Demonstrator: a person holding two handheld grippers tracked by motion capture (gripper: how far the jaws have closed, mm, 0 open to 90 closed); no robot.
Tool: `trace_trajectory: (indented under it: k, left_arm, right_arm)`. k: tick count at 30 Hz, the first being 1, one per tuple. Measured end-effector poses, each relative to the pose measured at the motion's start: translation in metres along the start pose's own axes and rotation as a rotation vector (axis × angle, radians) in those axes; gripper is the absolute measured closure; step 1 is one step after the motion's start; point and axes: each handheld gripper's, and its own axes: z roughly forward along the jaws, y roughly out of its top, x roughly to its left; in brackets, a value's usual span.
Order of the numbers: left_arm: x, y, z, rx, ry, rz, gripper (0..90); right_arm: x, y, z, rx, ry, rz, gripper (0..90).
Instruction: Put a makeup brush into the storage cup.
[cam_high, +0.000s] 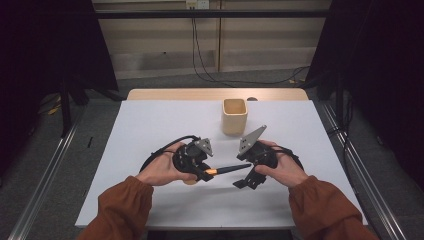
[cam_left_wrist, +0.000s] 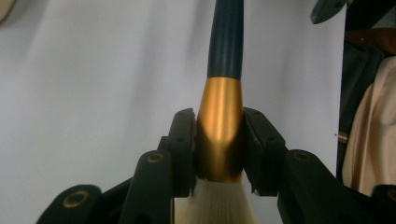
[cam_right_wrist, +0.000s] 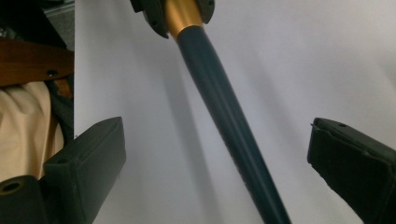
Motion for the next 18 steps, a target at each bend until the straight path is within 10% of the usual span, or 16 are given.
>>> trace_trajectory:
  k: [18]
  left_arm:
    - [0.000,0.008,0.017,0.020,-0.037,0.009,66.6]
  right_arm:
    - [-0.001,0.016,0.020,0.151,0.022,-0.056,9.9]
